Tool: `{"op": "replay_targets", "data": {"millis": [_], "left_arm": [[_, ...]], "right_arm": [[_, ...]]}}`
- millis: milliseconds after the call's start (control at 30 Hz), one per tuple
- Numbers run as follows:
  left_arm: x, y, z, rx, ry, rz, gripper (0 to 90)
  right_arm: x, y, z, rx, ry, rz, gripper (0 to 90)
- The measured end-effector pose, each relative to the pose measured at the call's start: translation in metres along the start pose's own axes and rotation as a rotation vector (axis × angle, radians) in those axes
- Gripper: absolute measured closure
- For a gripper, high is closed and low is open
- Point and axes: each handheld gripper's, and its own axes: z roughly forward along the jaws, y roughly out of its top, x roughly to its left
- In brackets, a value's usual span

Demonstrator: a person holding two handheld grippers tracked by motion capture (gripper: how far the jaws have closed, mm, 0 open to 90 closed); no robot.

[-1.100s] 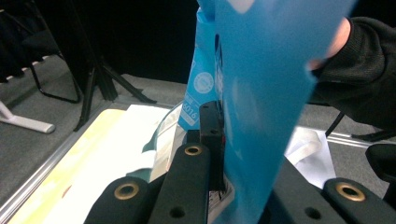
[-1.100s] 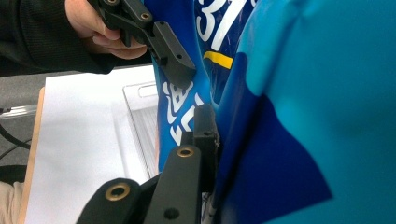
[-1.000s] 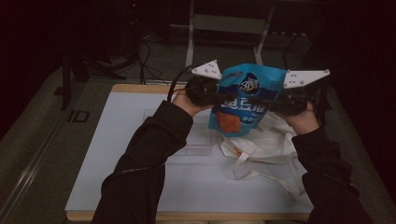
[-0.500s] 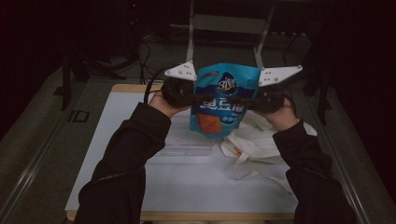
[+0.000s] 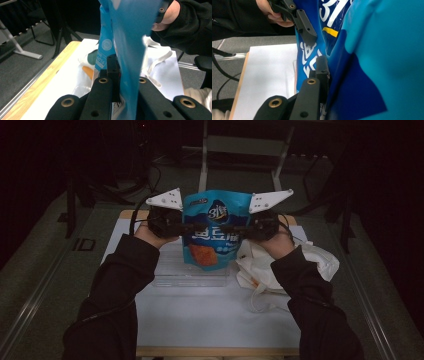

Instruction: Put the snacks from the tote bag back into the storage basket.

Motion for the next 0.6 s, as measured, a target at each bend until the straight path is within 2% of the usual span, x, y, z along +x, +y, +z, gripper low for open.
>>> {"op": "replay_targets", "data": {"millis": [267, 400, 600], "left_arm": [[0.009, -0.022, -0.013, 0.002, 0.019, -0.024, 90.0], [0.013, -0.030, -0.016, 0.006, 0.032, -0.037, 90.0], [0.021, -0.039, -0.020, 0.019, 0.046, -0.054, 90.0]], "right_arm": [[0.001, 0.002, 0.025, 0.008, 0.010, -0.001, 84.9], [-0.003, 0.001, 0.043, 0.015, 0.026, 0.012, 85.0], [-0.008, 0.000, 0.056, 0.023, 0.034, 0.019, 85.2]]}}
